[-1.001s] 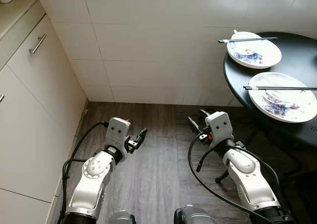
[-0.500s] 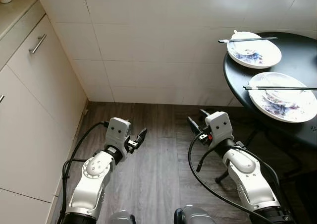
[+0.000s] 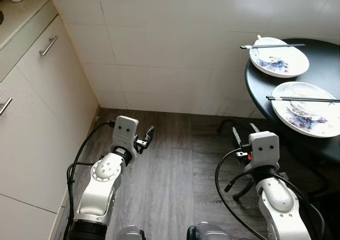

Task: Kitchen organization

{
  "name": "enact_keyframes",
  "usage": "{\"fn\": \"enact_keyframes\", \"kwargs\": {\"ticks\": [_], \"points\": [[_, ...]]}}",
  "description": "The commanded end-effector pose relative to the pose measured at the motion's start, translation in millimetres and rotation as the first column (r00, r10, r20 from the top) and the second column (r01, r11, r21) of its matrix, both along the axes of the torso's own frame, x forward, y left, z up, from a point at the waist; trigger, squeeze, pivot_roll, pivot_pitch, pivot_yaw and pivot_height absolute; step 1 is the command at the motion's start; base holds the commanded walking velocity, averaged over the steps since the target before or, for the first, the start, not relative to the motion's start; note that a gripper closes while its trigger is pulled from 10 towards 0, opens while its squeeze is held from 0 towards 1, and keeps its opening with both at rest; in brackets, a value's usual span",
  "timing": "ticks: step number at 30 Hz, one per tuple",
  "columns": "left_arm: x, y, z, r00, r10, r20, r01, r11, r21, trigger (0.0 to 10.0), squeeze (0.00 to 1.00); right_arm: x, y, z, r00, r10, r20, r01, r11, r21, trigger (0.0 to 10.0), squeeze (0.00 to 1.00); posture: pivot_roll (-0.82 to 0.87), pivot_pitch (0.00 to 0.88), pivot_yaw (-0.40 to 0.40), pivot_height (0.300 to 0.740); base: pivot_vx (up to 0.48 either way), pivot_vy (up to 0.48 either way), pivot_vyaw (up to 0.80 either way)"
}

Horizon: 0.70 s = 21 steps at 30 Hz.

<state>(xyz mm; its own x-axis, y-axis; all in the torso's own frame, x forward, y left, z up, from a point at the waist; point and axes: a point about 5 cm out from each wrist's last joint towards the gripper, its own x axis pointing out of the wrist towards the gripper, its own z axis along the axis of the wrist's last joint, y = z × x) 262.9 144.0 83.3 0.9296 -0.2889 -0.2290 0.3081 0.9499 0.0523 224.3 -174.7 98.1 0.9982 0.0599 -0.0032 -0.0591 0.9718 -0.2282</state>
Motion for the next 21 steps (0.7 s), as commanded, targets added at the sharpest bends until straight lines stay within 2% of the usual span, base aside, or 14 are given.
{"fn": "enact_keyframes", "kwargs": {"ticks": [1,4,6,9,14,15,19,21], "points": [[-3.1,0.1,1.9,1.000,-0.014,-0.005,0.014,1.000,0.015,10.0,0.00,7.2,-1.4,8.4,0.999,0.014,0.048,-0.011,0.999,-0.050,10.0,0.00,0.03,0.000,-0.015,0.740,0.000,0.000,0.00],[-4.7,0.1,2.3,1.000,-0.027,-0.008,0.028,0.999,0.021,10.0,0.00,17.0,0.6,13.4,0.995,0.051,0.084,-0.043,0.995,-0.094,10.0,0.00,0.04,0.000,-0.006,0.740,0.000,0.000,0.00],[-4.5,-0.7,1.8,1.000,-0.027,-0.011,0.028,0.999,0.029,10.0,0.00,31.3,7.7,18.1,0.988,0.101,0.118,-0.087,0.989,-0.119,10.0,0.00,0.06,0.000,-0.009,0.740,0.000,0.000,0.00],[-4.5,-1.6,2.5,0.999,-0.032,-0.004,0.032,0.999,0.036,10.0,0.00,40.8,15.9,17.2,0.983,0.140,0.122,-0.125,0.984,-0.123,10.0,0.00,0.07,0.000,-0.012,0.740,0.000,0.000,0.00],[-5.0,-0.4,4.1,0.999,-0.022,0.029,0.020,0.998,0.051,10.0,0.00,44.3,25.8,11.8,0.978,0.177,0.111,-0.163,0.979,-0.125,10.0,0.00,0.09,0.000,-0.021,0.740,0.000,0.000,0.00],[-6.7,-1.5,3.9,0.998,-0.034,0.045,0.031,0.996,0.081,10.0,0.00,42.8,26.6,8.3,0.978,0.178,0.109,-0.165,0.979,-0.124,10.0,0.00,0.09,0.000,-0.023,0.740,0.000,0.000,0.00],[-7.1,-2.5,4.8,0.997,-0.045,0.061,0.041,0.997,0.062,10.0,0.00,41.2,26.6,4.9,0.978,0.176,0.110,-0.162,0.979,-0.124,10.0,0.00,0.08,0.000,-0.021,0.740,0.000,0.000,0.00],[-0.8,-0.6,7.0,0.997,-0.023,0.072,0.020,0.999,0.043,10.0,0.00,43.3,25.0,1.8,0.984,0.155,0.087,-0.143,0.982,-0.127,10.0,0.00,0.08,0.000,-0.019,0.740,0.000,0.000,0.00]]}}
